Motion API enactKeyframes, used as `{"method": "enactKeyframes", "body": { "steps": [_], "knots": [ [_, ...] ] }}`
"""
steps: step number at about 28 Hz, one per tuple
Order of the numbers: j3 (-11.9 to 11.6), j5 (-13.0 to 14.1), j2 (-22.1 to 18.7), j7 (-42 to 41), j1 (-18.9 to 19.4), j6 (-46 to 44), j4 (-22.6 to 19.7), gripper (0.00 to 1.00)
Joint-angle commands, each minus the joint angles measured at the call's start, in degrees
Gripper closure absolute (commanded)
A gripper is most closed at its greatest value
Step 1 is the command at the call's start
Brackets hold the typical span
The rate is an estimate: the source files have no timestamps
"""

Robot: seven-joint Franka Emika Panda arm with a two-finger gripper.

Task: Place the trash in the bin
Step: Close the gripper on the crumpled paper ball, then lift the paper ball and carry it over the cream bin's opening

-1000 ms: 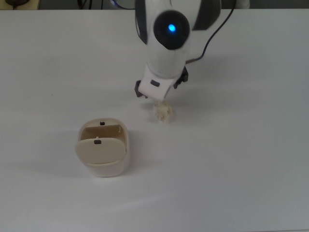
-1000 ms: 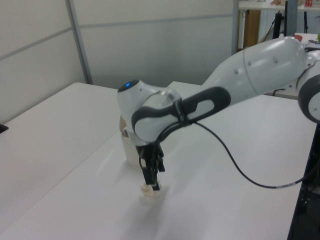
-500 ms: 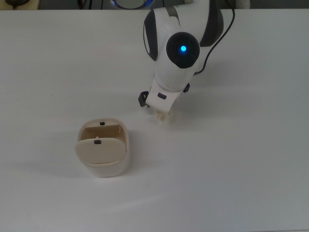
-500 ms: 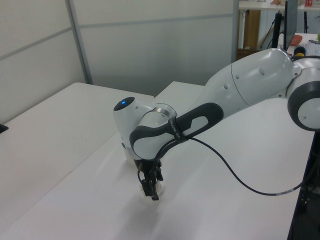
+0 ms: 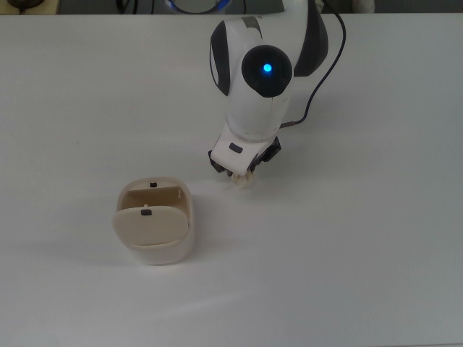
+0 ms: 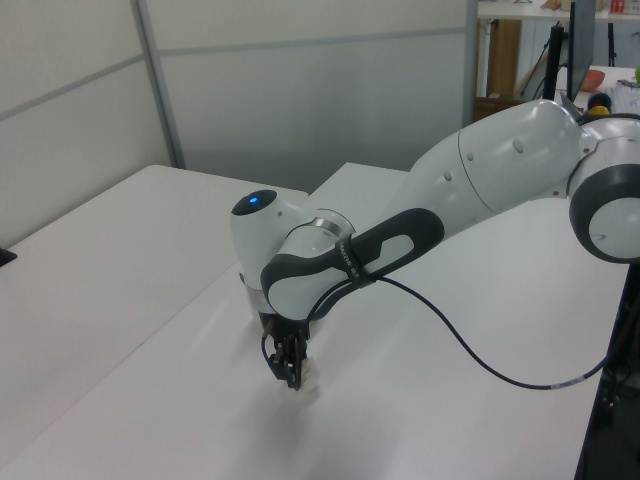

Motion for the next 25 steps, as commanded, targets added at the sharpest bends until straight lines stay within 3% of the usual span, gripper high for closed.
{"method": "enactKeyframes", "body": {
  "steps": [1, 8, 20, 25],
  "knots": [
    [-0.5, -0.29, -0.75, 1.7, 0.19, 0.89, -0.15, 0.74],
    [-0.59, -0.2, -4.08, 2.05, -0.42, -1.47, -0.24, 0.74],
    [-1.64, 0.06, -13.49, 2.92, -3.23, -11.5, 0.55, 0.74],
    [-1.91, 0.33, -12.53, 7.22, -4.55, -9.31, 3.71, 0.74]
  ]
}}
